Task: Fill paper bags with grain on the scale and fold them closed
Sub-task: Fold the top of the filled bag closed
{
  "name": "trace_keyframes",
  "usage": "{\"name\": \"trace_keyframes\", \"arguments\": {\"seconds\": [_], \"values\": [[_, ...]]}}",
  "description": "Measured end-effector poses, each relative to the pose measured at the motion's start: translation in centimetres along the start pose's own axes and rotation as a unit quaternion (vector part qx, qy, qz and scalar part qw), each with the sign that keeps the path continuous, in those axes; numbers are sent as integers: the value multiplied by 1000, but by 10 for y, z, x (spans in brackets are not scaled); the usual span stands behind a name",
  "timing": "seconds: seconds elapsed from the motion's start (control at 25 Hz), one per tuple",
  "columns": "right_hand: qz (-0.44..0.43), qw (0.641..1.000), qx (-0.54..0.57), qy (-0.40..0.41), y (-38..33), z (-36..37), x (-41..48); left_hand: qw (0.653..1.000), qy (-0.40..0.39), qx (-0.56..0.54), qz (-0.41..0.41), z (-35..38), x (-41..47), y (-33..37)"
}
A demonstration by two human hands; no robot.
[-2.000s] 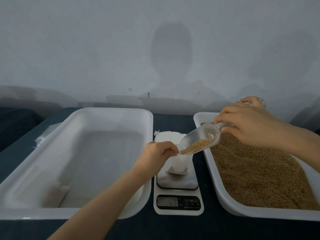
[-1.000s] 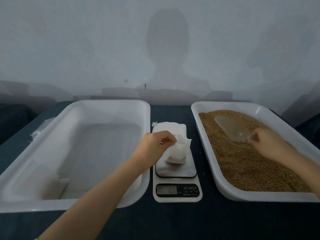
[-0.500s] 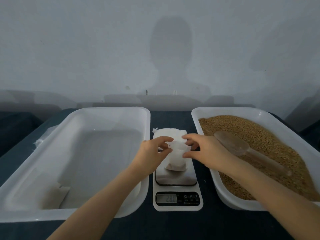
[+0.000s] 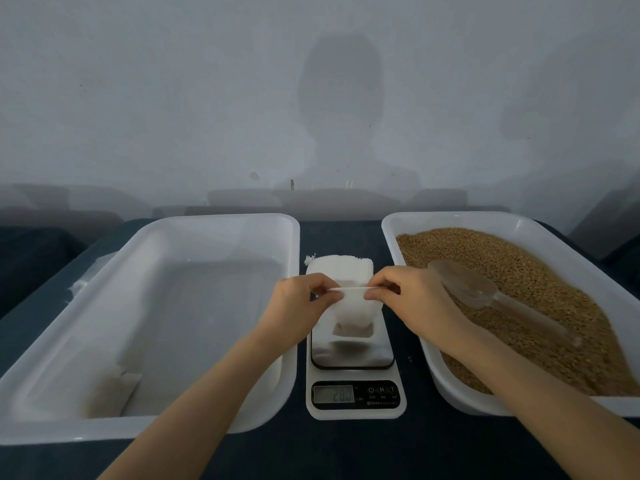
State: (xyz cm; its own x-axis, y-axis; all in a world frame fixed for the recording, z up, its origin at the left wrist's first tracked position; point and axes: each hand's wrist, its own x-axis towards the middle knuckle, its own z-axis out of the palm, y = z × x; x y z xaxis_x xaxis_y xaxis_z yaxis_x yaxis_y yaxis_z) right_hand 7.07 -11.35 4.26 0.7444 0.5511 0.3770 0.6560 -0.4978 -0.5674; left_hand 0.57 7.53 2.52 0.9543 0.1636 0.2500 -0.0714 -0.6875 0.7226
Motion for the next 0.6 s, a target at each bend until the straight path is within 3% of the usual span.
{"name": "trace_keyframes", "arguments": {"seconds": [0.12, 0.6], "values": [[24, 999, -10, -36, 7, 7, -7, 997, -44, 66, 10, 3, 0, -5], [41, 999, 2, -13, 15, 10, -14, 997, -42, 64, 26, 5, 2, -7]]}}
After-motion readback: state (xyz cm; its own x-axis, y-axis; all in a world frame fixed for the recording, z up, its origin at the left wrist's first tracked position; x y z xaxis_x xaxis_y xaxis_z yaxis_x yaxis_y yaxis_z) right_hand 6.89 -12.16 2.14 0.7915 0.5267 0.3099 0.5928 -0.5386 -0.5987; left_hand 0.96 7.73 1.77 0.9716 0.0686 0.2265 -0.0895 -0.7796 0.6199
